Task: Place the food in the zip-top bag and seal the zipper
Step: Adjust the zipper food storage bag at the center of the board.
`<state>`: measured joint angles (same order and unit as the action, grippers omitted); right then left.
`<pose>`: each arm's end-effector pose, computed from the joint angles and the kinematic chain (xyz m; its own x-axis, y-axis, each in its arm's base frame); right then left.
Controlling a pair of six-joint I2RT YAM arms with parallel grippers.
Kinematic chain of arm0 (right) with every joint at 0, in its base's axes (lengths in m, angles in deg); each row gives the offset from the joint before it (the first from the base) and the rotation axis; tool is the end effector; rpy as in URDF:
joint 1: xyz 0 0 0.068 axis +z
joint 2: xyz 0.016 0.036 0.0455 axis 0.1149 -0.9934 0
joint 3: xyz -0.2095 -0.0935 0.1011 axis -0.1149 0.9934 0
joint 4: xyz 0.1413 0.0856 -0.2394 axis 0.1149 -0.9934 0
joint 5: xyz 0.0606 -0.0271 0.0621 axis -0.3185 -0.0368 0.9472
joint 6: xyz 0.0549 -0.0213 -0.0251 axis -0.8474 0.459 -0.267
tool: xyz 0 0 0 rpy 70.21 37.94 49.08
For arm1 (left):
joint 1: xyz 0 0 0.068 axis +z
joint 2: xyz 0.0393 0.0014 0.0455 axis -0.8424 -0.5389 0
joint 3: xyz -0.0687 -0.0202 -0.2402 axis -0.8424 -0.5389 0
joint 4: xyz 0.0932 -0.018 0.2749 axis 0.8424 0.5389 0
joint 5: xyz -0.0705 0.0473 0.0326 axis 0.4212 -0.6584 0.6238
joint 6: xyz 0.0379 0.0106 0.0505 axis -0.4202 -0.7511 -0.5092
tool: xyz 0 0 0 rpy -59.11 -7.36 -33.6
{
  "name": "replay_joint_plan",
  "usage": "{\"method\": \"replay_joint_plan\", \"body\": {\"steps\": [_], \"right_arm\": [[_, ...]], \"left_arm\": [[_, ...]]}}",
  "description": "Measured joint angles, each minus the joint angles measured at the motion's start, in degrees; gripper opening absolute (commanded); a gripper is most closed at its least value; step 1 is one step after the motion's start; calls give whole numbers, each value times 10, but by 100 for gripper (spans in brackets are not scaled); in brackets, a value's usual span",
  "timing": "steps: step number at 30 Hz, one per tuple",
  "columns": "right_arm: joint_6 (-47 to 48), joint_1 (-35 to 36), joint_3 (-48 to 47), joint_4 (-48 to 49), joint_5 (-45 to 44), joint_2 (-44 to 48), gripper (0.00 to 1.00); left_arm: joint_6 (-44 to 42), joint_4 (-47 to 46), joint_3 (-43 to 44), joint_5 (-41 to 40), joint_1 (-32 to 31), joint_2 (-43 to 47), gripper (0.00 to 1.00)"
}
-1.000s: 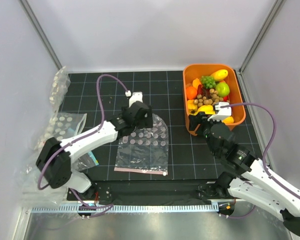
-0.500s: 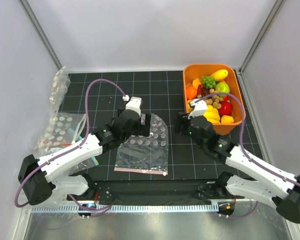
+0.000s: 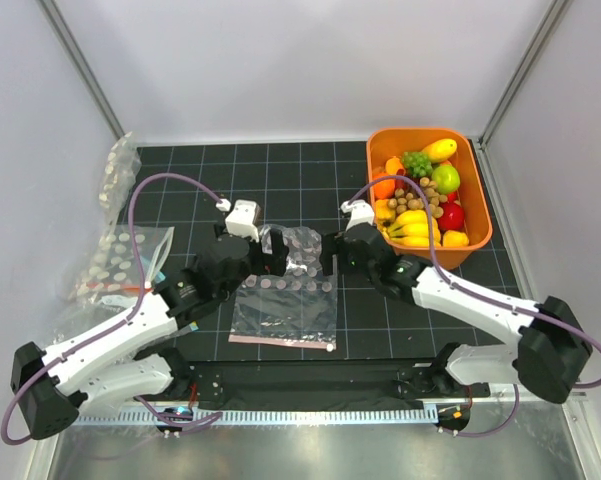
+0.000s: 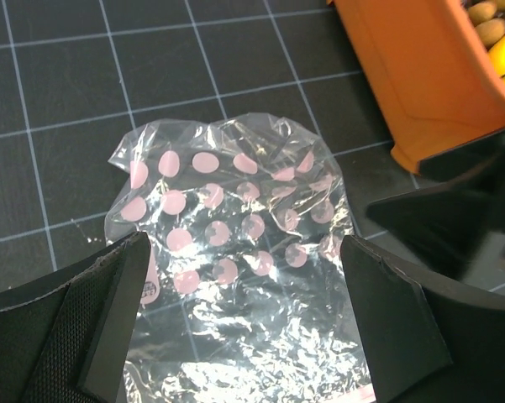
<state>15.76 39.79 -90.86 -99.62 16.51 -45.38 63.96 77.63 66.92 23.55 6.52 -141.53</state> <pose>0.2266 0.2167 0.2092 -0.5797 -0.0451 -0.8136 -0.3188 0.9314 0.1756 0.1918 -0.2015 0.2763 -0.4237 -0.1061 -0.8996 0.2900 0.9249 -0.2457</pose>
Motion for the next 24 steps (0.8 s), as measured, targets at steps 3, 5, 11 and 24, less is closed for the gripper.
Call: {"method": "replay_joint_plan", "body": {"steps": [3, 5, 11, 24], "right_arm": [[-5, 0, -10, 2, 3, -48, 94], [-9, 0, -17, 1, 3, -78, 97], [-20, 0, -37, -4, -6, -151, 93], [-48, -1, -51, -2, -11, -196, 63]], "left_arm": [[-2, -12, -9, 3, 0, 14, 100], [-4, -17, -11, 6, 0, 17, 100], [-6, -25, -12, 17, 0, 18, 100], [-6, -25, -14, 18, 0, 19, 100]]}}
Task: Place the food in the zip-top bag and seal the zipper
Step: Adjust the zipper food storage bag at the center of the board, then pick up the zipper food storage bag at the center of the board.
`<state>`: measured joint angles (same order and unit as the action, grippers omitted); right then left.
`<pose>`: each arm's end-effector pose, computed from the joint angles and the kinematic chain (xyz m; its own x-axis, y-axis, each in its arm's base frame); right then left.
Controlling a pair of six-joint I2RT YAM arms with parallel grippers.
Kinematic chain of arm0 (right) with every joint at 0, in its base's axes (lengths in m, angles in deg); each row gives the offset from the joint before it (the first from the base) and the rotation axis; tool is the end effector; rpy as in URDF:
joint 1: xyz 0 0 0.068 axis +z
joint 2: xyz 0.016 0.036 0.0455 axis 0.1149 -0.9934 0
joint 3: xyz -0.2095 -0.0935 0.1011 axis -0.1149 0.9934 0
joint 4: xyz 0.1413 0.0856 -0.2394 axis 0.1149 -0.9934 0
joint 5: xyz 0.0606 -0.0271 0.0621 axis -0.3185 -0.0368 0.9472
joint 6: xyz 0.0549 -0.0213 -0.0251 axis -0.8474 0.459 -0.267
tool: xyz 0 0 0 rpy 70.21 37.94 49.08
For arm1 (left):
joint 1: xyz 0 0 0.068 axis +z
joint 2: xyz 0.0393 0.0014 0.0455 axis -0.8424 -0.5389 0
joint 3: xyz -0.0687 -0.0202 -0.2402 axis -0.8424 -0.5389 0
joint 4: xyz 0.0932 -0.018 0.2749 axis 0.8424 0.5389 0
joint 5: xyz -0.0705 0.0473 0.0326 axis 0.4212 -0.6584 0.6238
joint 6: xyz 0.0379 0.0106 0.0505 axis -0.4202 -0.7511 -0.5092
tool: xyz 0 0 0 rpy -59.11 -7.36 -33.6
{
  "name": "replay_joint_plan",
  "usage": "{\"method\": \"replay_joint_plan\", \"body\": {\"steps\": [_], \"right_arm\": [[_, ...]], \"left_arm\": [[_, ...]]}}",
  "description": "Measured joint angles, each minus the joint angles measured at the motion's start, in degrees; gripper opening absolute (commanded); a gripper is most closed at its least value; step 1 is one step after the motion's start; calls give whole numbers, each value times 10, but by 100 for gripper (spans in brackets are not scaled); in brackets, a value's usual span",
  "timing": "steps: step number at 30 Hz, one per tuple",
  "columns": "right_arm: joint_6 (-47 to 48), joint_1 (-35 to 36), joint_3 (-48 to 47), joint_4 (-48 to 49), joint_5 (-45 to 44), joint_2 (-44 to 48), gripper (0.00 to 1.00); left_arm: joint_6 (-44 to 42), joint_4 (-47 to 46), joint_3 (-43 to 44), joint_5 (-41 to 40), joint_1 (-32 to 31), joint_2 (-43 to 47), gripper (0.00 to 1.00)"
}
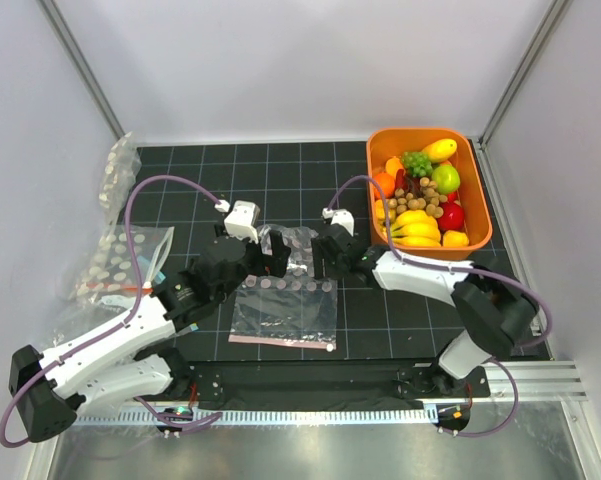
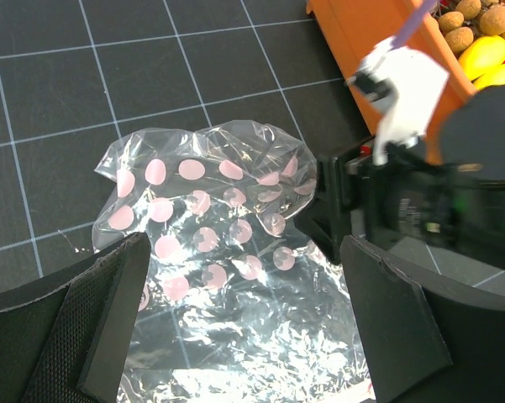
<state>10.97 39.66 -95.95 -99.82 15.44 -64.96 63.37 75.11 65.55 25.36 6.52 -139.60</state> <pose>0.2522 0.2412 0.1338 -0.7291 -0.1002 -0.6770 -0.2252 0.9693 0.0990 0.1883 -0.1995 0.2801 -0.4016 -0.1291 -0.9067 0.3275 0.9043 -0.2738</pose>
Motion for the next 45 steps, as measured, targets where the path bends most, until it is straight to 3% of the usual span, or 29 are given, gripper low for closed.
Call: {"method": "replay_joint_plan", "body": {"steps": [2, 10, 19, 21, 22, 23, 24, 25, 30, 39, 45], "right_arm": [[-5, 0, -7, 3, 6, -26, 39], [8, -3, -54, -12, -12, -75, 2], [81, -17, -293, -30, -80, -206, 1], [90, -25, -322, -36, -87, -231, 8], [92, -28, -330, -43, -92, -240, 42], [92, -33, -338, -50, -99, -248, 67], [94, -37, -343, -58, -106, -252, 83], [96, -41, -344, -65, -110, -254, 91], [95, -55, -298, -75, -106, -205, 89], [14, -54, -74, -26, -53, 106, 86], [-5, -54, 43, -1, -55, 275, 83]], "left_arm": [[0, 0, 0, 0, 0, 0, 100], [0, 0, 0, 0, 0, 0, 100], [0, 0, 0, -1, 0, 0, 100], [-1, 1, 0, -4, 0, 0, 100], [-1, 1, 0, -5, 0, 0, 100], [-2, 1, 0, -6, 0, 0, 100], [-2, 1, 0, -6, 0, 0, 100], [-2, 1, 0, -7, 0, -1, 100], [-9, 7, 2, -2, 0, -13, 100], [-71, 0, 2, 77, -3, -59, 99], [-128, -13, -14, 110, -39, -123, 94]]}}
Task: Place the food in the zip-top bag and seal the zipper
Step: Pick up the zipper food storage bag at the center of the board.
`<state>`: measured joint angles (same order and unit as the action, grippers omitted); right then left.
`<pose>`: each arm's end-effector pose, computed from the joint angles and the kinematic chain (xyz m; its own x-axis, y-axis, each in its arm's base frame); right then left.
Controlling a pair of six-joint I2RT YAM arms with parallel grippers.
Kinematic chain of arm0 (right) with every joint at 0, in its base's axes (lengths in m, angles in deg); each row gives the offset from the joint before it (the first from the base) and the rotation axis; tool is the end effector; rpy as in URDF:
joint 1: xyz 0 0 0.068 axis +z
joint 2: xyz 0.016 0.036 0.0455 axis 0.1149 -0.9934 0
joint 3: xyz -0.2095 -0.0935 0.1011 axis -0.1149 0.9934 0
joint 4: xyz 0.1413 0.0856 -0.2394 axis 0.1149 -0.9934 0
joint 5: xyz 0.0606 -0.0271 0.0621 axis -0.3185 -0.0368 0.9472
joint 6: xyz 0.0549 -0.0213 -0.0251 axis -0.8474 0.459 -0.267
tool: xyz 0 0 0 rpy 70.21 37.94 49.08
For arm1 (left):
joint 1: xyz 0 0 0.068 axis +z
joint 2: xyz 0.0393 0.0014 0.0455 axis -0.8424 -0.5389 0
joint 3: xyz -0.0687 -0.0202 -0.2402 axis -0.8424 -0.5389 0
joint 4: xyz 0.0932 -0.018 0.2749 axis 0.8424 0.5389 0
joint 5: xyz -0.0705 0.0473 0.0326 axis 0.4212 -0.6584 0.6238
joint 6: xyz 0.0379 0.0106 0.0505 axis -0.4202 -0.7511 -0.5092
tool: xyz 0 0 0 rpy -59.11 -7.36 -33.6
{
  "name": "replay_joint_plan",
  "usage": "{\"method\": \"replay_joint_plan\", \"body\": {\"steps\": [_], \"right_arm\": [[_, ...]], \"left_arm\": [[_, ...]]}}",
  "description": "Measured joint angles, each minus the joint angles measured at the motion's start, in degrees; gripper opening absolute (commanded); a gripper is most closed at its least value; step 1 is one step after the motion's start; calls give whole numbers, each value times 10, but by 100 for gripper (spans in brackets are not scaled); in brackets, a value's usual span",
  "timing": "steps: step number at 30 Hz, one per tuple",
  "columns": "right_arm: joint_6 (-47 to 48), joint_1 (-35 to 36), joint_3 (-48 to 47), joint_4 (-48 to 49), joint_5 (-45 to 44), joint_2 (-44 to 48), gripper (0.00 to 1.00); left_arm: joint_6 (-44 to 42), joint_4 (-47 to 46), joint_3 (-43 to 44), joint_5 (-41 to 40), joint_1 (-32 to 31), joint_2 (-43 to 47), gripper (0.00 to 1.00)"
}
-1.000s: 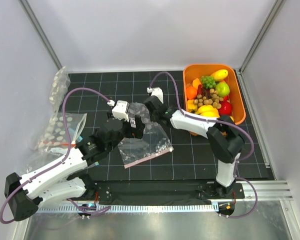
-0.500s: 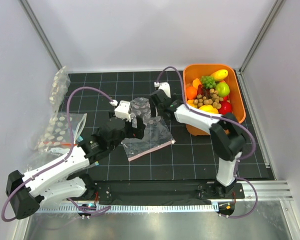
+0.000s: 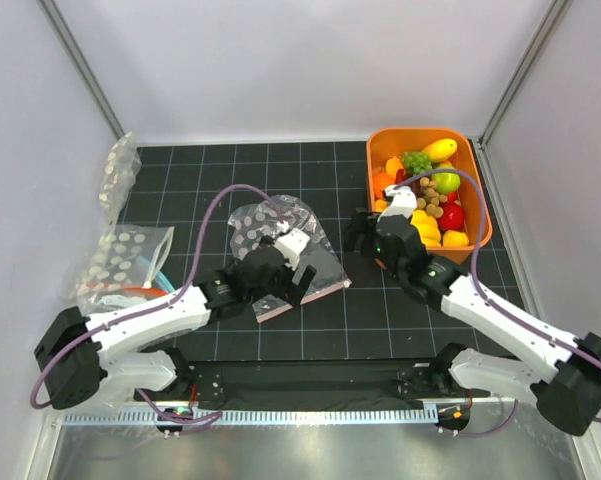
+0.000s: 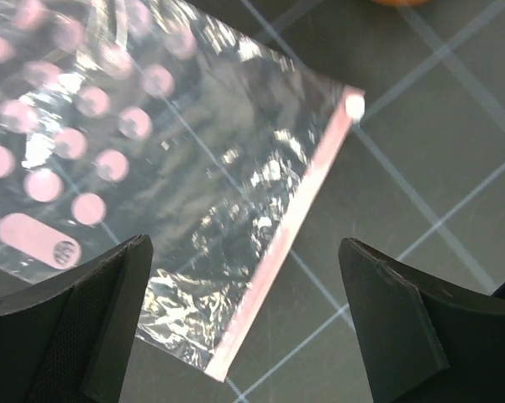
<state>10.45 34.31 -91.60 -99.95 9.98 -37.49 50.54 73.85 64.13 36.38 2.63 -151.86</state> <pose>0.2369 0.1789 0.2538 -0.4625 0.1926 -0.8655 -0.1196 0.9537 0.2761 0.1847 -0.2421 0.2137 -0.4570 0.2771 -0.8452 0.6018 0.7961 -0.0644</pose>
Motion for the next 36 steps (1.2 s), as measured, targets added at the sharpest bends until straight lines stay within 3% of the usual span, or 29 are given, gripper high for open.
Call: {"method": "replay_joint_plan", "body": {"steps": [6, 13, 18, 36], "right_arm": [[0, 0, 19, 16, -40, 81, 83], [0, 0, 22, 17, -50, 76, 83], [0, 0, 22, 17, -54, 76, 83], [-1, 0, 22, 17, -54, 76, 83]], "left_arm": [[-48, 5, 10, -14, -47, -87, 85], [-78, 25, 47, -25, -71, -167, 80], [-87, 35, 63, -24, -72, -194, 62], [-90, 5, 95, -14, -74, -290, 54]]}}
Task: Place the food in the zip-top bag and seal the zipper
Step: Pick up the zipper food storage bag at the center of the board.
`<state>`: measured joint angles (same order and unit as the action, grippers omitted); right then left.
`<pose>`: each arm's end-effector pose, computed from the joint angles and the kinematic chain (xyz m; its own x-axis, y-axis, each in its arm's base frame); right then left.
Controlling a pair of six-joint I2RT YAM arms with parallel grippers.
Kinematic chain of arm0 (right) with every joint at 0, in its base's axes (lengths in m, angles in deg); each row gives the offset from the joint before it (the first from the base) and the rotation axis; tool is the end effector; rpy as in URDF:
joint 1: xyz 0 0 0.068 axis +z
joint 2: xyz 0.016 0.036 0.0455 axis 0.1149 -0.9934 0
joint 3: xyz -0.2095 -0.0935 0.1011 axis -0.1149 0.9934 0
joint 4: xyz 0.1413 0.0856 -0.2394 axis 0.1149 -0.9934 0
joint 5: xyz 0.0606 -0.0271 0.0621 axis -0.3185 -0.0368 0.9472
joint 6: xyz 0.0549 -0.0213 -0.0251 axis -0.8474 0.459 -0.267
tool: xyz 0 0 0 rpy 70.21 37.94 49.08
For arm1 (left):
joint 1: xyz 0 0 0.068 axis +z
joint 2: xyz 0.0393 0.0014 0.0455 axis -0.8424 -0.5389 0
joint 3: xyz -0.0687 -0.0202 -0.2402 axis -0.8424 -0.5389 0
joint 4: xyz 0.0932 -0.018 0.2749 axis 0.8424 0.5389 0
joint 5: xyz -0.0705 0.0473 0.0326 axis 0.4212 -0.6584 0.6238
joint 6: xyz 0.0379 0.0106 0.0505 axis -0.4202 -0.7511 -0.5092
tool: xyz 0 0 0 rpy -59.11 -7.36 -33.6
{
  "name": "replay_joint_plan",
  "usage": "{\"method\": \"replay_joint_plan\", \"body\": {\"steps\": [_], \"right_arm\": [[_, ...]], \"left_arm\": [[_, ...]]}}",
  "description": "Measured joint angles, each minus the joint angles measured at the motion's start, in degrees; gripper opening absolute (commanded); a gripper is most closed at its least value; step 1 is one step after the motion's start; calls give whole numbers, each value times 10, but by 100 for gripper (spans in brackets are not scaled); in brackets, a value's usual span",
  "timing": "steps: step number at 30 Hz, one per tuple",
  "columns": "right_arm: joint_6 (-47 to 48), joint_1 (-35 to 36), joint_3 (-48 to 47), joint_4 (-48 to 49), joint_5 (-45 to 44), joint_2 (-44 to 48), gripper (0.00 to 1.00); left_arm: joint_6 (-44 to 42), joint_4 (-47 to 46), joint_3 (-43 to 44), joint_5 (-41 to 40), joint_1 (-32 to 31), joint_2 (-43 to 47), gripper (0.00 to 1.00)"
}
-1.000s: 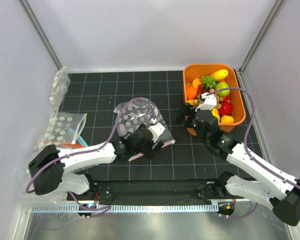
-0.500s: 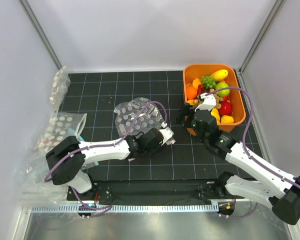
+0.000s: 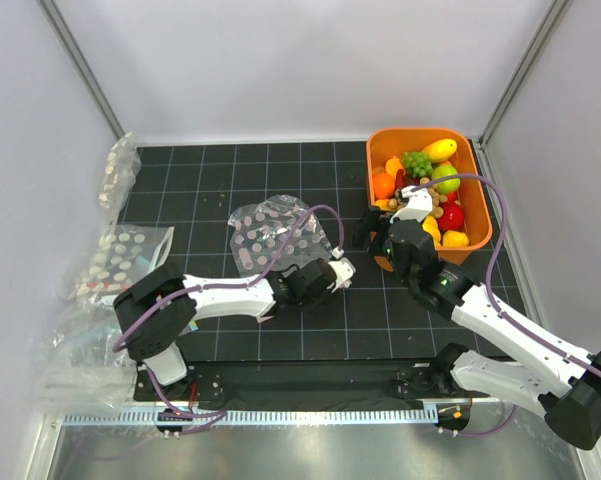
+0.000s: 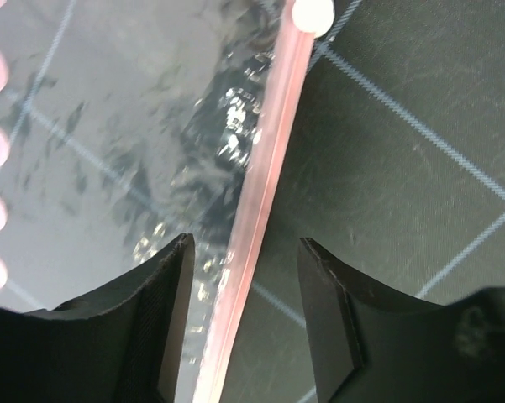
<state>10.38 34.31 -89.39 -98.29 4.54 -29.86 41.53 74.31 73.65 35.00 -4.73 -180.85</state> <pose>0.2223 0.1608 0.2780 -0.3376 0.2748 -0.9003 -0.0712 0.9462 0.3155 0.1794 -0.3129 0.1122 -0.4222 0.6666 -0.6143 0.7612 0.6287 0.1591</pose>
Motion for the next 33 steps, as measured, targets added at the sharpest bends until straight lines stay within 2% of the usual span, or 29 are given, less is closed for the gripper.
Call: {"method": "replay_joint_plan", "body": {"steps": [5, 10, 17, 18, 19, 22, 24, 27, 33], "right_arm": [[0, 0, 0, 0, 0, 0, 83], [0, 0, 0, 0, 0, 0, 83], [0, 0, 0, 0, -1, 0, 83], [0, 0, 0, 0, -1, 0, 83], [0, 0, 0, 0, -2, 0, 83], [0, 0, 0, 0, -3, 0, 83], [0, 0, 0, 0, -3, 0, 83], [0, 0, 0, 0, -2, 0, 83], [0, 0, 0, 1, 3, -2, 83]], "left_arm": [[-11, -18, 5, 19, 0, -17, 53], [-21, -54, 5, 23, 0, -18, 48], [-25, -60, 22, 23, 0, -53, 46], [-24, -60, 24, 23, 0, -55, 42], [-23, -61, 26, 22, 0, -56, 30], [-21, -59, 27, 16, 0, -56, 12], [-23, -57, 28, 12, 0, -56, 10], [-19, -52, 29, 4, 0, -55, 0], [-1, -40, 30, -16, 1, -28, 0]]}}
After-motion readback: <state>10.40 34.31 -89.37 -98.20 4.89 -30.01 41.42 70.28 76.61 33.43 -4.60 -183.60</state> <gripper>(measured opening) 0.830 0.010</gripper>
